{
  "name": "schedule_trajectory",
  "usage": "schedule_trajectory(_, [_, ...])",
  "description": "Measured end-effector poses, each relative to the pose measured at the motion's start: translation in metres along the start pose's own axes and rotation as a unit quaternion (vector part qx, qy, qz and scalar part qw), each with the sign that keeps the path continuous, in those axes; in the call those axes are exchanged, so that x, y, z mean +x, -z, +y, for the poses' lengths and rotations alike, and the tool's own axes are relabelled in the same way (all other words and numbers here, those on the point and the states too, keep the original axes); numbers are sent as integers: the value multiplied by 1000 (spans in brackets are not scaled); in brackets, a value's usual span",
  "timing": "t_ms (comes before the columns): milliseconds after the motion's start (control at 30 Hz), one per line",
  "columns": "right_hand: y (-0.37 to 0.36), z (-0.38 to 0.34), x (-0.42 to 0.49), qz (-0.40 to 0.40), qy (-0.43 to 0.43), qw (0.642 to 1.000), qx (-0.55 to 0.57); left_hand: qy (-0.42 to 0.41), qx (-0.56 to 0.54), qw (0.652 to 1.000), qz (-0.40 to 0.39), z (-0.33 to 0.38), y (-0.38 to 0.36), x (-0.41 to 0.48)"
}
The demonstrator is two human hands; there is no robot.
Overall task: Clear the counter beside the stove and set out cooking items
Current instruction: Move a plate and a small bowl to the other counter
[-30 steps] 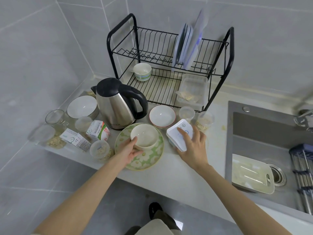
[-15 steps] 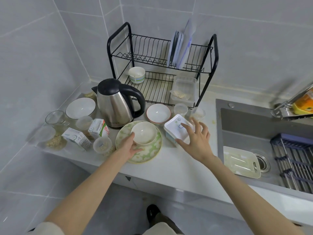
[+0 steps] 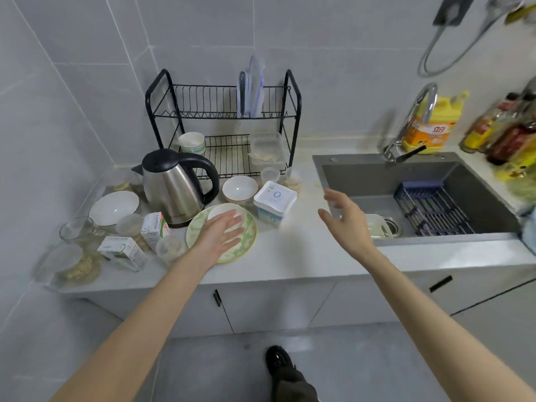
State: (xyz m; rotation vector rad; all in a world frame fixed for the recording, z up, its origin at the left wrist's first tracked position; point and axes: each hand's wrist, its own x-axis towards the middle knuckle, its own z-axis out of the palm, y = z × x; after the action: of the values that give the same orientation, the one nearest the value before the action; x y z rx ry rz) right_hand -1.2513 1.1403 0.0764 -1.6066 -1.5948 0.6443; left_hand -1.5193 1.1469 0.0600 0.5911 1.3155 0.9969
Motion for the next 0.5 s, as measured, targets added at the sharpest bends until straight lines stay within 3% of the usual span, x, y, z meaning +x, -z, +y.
schedule_trajectory(300, [107, 22, -98, 105, -73, 991, 35, -14, 76, 980, -185, 1, -117, -57])
schedule_trajectory(500, [201, 55, -186, 199, -133, 970, 29, 0, 177, 933, -314, -35, -237, -114])
